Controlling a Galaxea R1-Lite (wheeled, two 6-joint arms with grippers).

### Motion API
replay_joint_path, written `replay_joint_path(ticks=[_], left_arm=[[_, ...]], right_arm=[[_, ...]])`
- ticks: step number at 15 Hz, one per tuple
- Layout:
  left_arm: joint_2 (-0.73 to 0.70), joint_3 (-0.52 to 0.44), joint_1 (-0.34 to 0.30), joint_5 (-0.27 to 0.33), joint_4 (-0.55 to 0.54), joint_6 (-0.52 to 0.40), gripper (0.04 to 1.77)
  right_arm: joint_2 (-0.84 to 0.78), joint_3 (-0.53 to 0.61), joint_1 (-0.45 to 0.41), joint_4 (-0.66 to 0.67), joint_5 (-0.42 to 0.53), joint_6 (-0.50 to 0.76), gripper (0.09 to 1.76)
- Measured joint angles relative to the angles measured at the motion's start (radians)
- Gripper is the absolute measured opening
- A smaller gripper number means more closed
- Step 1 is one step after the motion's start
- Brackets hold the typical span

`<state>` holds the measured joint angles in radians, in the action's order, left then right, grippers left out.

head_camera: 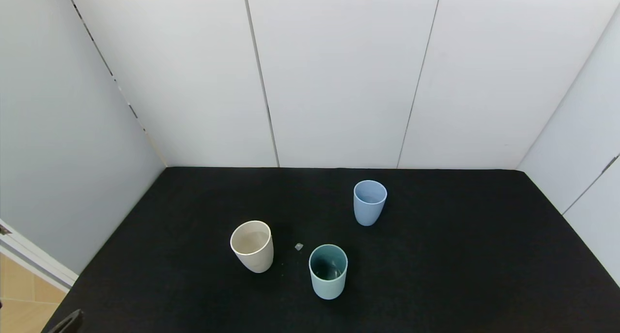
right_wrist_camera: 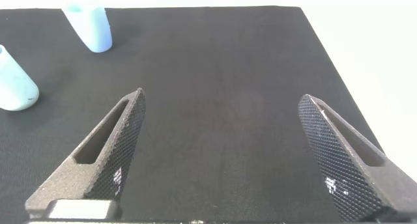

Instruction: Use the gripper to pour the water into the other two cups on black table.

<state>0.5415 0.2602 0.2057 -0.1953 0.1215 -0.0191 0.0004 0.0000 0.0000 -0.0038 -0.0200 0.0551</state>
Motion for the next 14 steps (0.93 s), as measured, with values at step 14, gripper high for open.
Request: replay_joint_path(ticks=[14], left_arm=[[-0.514,-0.219,-0.205,0.133,-0.102,0.122,1.72]], right_arm=[[0.0,0.0,0.0,0.0,0.0,0.0,1.71]])
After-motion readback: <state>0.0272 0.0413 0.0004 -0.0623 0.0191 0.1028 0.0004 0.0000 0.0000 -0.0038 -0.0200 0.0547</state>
